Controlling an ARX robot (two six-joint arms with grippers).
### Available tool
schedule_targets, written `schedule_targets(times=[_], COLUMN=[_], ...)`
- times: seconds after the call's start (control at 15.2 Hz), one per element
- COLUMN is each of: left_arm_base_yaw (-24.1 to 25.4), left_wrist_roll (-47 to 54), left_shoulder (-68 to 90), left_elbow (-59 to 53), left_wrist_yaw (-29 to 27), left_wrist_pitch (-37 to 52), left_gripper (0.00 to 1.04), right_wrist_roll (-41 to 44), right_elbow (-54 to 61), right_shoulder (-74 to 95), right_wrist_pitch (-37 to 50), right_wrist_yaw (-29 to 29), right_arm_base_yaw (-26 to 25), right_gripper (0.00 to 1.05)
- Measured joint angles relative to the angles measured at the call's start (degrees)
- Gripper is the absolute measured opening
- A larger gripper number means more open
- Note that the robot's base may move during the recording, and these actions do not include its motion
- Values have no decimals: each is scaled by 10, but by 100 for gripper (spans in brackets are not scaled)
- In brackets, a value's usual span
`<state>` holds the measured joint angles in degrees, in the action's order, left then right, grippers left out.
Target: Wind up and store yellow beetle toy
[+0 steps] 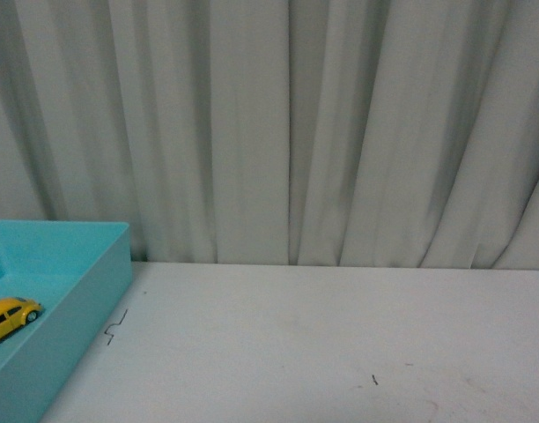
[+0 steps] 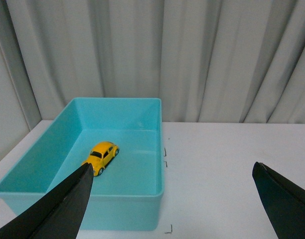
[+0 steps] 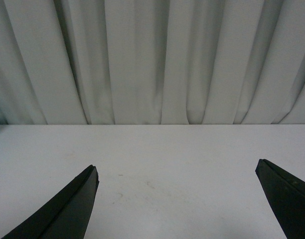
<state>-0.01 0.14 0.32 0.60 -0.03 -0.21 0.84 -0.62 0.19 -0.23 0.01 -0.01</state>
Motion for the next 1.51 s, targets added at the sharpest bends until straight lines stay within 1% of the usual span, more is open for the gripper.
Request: schedule_targets(times=[1.51], left_arm_base_yaw=[0], left_wrist_roll=[0], left_shoulder=[0], left_elbow=[0], left_wrist_yaw=[0], left_wrist_pitch=[0], left_gripper=[98], right_wrist_roll=[0], right_elbow=[0], right_shoulder=[0], right_wrist_pitch=[0], right_wrist_yaw=[0], right_arm_base_yaw=[0], right_gripper=[98])
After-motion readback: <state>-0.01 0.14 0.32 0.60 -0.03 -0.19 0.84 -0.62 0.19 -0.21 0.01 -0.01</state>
